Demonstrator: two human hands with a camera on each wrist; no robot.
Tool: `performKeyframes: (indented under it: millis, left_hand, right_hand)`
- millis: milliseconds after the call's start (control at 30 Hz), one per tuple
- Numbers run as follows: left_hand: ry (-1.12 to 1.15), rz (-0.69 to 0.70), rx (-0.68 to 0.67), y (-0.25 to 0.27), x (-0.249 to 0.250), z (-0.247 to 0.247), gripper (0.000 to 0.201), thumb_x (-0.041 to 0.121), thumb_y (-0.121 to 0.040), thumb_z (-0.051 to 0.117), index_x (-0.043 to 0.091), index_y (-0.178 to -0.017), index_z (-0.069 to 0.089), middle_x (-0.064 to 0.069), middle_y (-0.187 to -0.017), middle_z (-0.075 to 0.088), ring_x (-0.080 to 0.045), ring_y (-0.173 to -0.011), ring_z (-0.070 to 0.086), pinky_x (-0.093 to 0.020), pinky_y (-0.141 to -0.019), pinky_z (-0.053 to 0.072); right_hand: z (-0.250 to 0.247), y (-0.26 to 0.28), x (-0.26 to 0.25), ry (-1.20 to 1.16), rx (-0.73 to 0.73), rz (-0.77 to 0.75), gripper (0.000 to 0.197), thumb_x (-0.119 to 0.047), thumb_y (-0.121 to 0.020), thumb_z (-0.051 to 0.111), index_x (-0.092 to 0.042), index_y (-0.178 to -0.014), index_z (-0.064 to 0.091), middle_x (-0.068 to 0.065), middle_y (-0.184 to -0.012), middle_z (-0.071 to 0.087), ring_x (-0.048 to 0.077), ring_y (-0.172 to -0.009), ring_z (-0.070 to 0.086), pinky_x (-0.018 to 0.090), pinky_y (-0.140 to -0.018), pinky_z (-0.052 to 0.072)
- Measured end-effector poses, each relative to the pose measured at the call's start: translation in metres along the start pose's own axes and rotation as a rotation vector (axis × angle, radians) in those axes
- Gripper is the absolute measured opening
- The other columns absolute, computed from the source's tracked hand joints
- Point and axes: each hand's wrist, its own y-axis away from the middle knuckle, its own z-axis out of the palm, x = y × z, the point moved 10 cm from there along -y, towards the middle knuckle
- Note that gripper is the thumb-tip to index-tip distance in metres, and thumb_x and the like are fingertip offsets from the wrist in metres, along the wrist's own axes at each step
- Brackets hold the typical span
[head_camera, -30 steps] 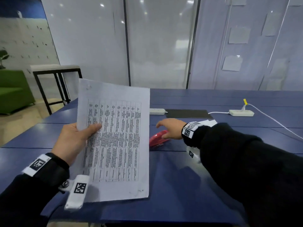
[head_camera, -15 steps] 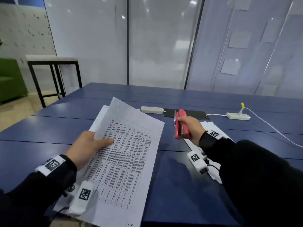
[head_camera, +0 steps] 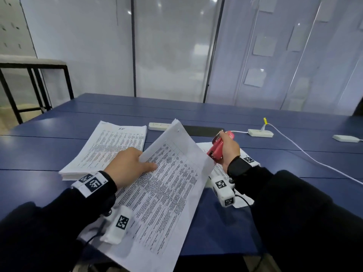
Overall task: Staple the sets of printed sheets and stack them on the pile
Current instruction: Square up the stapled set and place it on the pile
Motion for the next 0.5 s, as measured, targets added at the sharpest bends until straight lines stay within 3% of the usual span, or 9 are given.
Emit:
performKeyframes:
  millis: [133,233,300,367,433,500]
  left_hand:
    - [0.053,-0.019,0.003,-0.004,0.004,0.0,0.031,0.032,-0.088,0.082,0.016,-0.067,0.066,0.004,-0.051,0.06,-0.011,-0.044,0.051,-0.025,-0.05,0.04]
    - [0.056,-0.008,0.007,-0.004,0.007,-0.001,0.027,0.033,-0.088,0.082,0.015,-0.071,0.07,0.002,-0.055,0.065,-0.013,-0.047,0.056,-0.026,-0.052,0.044]
    - [0.056,-0.007,0.0,-0.003,0.009,0.0,0.026,0.033,-0.088,0.082,0.013,-0.075,0.073,0.0,-0.06,0.068,-0.014,-0.049,0.057,-0.027,-0.053,0.045]
    - [0.054,0.0,-0.01,-0.002,0.01,0.002,0.028,0.034,-0.087,0.083,0.009,-0.081,0.075,-0.01,-0.067,0.072,-0.018,-0.054,0.06,-0.03,-0.057,0.047]
    - [0.062,0.001,-0.012,-0.002,0.01,0.003,0.03,0.034,-0.087,0.083,0.005,-0.086,0.076,-0.02,-0.08,0.075,-0.023,-0.06,0.061,-0.036,-0.061,0.049]
    - [0.053,-0.001,-0.006,-0.002,0.009,0.002,0.03,0.034,-0.087,0.083,0.004,-0.086,0.076,-0.019,-0.075,0.074,-0.022,-0.058,0.059,-0.033,-0.058,0.046]
  right_hand:
    - [0.004,0.006,0.001,0.051,0.012,-0.044,0.032,-0.045,-0.085,0.07,-0.015,-0.094,0.068,0.013,-0.098,0.075,0.029,-0.083,0.071,0.045,-0.079,0.058]
    - [0.002,0.002,0.005,0.081,0.048,-0.047,0.063,-0.065,-0.055,0.068,-0.016,-0.094,0.07,0.011,-0.097,0.076,0.033,-0.093,0.074,0.054,-0.09,0.06]
    - [0.004,0.001,0.004,0.085,0.059,-0.062,0.072,-0.073,-0.046,0.067,-0.018,-0.092,0.068,0.01,-0.097,0.075,0.033,-0.094,0.073,0.054,-0.091,0.06]
    - [0.005,0.01,0.003,0.088,0.071,-0.039,0.066,-0.076,-0.054,0.07,-0.021,-0.09,0.063,0.009,-0.097,0.072,0.032,-0.093,0.071,0.049,-0.085,0.061]
    - [0.005,0.015,0.004,0.096,0.092,-0.015,0.053,-0.068,-0.071,0.073,-0.02,-0.089,0.059,0.009,-0.095,0.069,0.031,-0.087,0.069,0.041,-0.071,0.06]
    - [0.003,0.012,0.006,0.109,0.115,-0.011,0.045,-0.061,-0.08,0.074,-0.019,-0.087,0.057,0.009,-0.093,0.067,0.031,-0.086,0.067,0.037,-0.066,0.057]
